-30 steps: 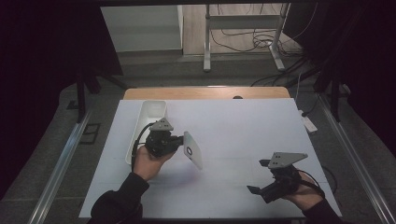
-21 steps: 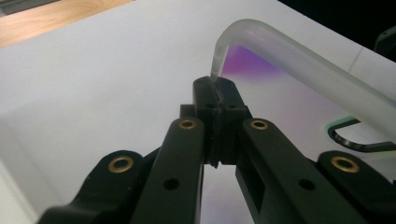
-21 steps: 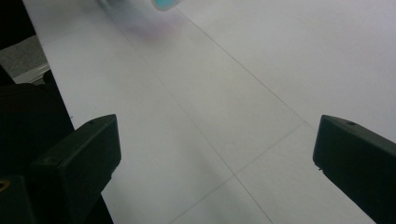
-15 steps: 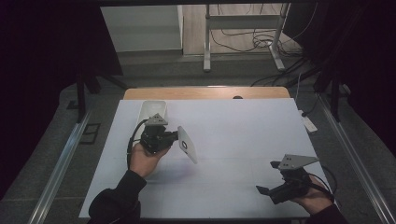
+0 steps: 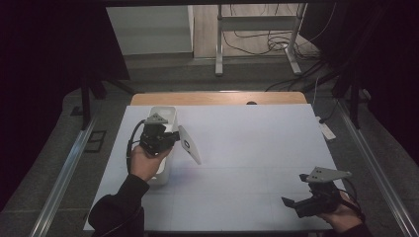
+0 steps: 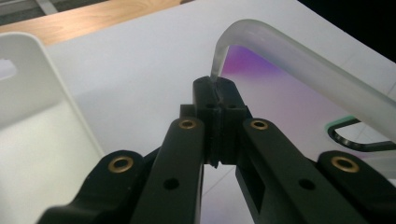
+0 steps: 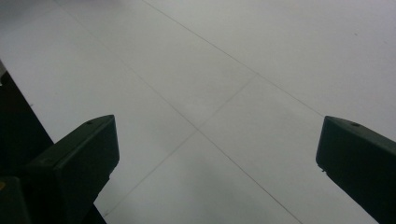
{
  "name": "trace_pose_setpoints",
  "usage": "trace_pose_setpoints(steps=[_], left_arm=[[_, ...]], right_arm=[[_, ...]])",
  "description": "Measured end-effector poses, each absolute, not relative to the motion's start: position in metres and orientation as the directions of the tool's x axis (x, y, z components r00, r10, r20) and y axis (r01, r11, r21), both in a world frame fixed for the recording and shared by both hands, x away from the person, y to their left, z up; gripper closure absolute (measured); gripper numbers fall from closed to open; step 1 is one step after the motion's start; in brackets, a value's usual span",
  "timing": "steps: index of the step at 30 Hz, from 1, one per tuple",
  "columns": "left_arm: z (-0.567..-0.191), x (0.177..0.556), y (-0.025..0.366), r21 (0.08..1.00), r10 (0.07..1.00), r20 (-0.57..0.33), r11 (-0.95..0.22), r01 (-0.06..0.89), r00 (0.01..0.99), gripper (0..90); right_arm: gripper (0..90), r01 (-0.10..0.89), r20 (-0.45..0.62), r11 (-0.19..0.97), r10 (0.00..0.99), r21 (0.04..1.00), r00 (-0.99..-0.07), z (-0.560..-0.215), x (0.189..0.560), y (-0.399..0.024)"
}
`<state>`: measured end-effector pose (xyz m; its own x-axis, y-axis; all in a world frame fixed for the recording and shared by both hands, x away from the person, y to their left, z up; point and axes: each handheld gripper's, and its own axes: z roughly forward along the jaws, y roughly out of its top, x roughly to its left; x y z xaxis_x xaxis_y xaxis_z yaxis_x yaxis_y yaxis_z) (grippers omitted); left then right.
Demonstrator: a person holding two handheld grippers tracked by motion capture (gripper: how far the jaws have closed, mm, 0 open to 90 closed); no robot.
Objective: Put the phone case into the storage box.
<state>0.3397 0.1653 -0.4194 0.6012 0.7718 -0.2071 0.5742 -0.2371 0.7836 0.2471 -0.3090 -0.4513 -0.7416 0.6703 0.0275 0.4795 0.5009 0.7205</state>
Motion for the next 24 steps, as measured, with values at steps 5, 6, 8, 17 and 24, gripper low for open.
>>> trace_pose_setpoints(steps=[5, 6, 8, 17, 24], left_arm=[[-0.413, 0.344, 0.171, 0.775, 0.793, -0.206, -0.226, 0.591, 0.573, 89.1], [-0.412, 0.345, 0.173, 0.772, 0.798, -0.206, -0.222, 0.595, 0.566, 89.1], [-0.411, 0.346, 0.175, 0.770, 0.804, -0.208, -0.217, 0.600, 0.558, 89.1], [-0.405, 0.352, 0.185, 0.758, 0.826, -0.222, -0.188, 0.625, 0.519, 89.1], [-0.399, 0.355, 0.188, 0.754, 0.835, -0.225, -0.176, 0.632, 0.502, 89.1]], right_arm=[[0.0, 0.502, 0.035, 0.480, 0.697, 0.720, -0.716, -0.452, 0.242, -0.316], [0.0, 0.502, 0.036, 0.474, 0.700, 0.723, -0.713, -0.452, 0.242, -0.317], [0.0, 0.507, 0.037, 0.467, 0.708, 0.725, -0.706, -0.451, 0.240, -0.319], [0.0, 0.521, 0.047, 0.431, 0.737, 0.737, -0.675, -0.452, 0.237, -0.326], [0.0, 0.525, 0.043, 0.424, 0.746, 0.738, -0.664, -0.451, 0.235, -0.328]])
